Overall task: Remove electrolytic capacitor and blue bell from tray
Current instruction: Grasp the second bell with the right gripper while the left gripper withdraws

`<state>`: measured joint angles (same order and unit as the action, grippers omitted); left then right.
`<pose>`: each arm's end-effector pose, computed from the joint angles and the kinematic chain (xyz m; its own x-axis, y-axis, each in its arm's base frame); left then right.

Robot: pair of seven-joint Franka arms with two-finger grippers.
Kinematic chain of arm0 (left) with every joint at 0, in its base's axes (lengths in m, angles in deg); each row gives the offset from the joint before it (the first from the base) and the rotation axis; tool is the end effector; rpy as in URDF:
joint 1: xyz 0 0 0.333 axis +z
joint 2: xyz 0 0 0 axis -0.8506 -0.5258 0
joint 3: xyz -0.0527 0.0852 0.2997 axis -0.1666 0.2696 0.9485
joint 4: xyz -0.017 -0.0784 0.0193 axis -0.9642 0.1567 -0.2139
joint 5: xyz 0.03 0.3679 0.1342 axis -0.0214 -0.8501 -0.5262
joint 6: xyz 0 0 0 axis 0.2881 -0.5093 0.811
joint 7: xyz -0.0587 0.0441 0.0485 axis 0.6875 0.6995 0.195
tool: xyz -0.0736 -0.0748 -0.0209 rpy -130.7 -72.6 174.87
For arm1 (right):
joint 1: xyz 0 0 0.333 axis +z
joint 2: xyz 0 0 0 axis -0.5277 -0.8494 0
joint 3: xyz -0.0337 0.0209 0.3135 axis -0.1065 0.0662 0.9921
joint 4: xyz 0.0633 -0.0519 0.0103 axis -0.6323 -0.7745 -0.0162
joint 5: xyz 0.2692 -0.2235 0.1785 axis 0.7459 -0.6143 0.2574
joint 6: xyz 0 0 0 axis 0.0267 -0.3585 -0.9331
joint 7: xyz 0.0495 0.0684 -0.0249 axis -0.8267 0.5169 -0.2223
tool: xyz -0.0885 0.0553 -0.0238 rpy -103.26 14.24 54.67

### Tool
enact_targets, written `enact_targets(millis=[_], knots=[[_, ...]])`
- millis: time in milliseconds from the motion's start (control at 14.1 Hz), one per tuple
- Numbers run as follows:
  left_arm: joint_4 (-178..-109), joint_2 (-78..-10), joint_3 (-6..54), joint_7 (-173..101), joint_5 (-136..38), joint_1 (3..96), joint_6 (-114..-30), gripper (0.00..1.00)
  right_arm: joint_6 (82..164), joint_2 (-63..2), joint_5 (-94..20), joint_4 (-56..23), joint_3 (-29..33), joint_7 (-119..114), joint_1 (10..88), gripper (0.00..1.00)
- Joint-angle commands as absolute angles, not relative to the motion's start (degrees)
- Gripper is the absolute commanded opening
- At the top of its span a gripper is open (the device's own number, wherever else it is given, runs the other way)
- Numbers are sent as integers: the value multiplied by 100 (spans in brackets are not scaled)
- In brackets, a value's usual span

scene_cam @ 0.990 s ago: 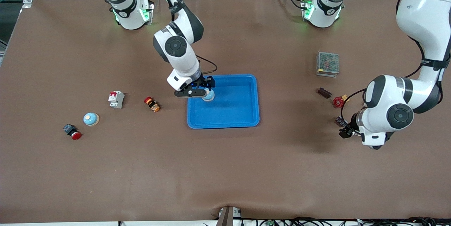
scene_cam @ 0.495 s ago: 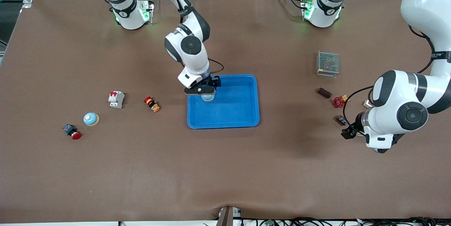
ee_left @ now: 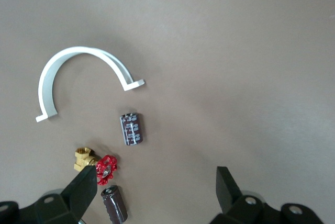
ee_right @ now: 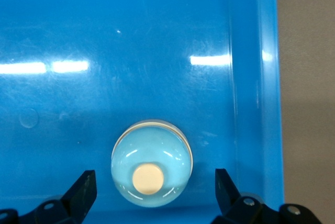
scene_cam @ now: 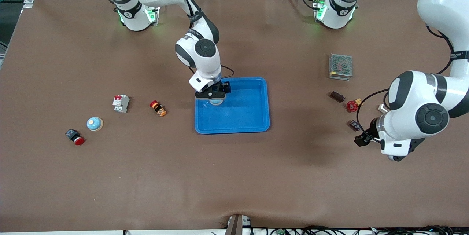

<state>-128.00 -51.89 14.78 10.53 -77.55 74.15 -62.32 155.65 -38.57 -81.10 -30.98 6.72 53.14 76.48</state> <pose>0.6865 -0.0606 0.3568 0.7943 0.6068 -0.0300 0.5989 -0.7903 -0.1292 0.4443 0.4311 0.1934 0.9952 -0.0162 0.0970 -0.0167 -0.9998 0.0049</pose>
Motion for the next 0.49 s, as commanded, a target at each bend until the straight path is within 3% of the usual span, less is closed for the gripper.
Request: enact_targets(millis=[0,424], knots=[[-12758,-4854,1373,726,-7858,7445,-6034,100,15598,-4068,-8277,-2870,603,5514,7729,100],[-12723,-4511,1364,-250,-7823,7498,-5683,100,15765,-4227,-8286,-2860,603,5602,7738,100]])
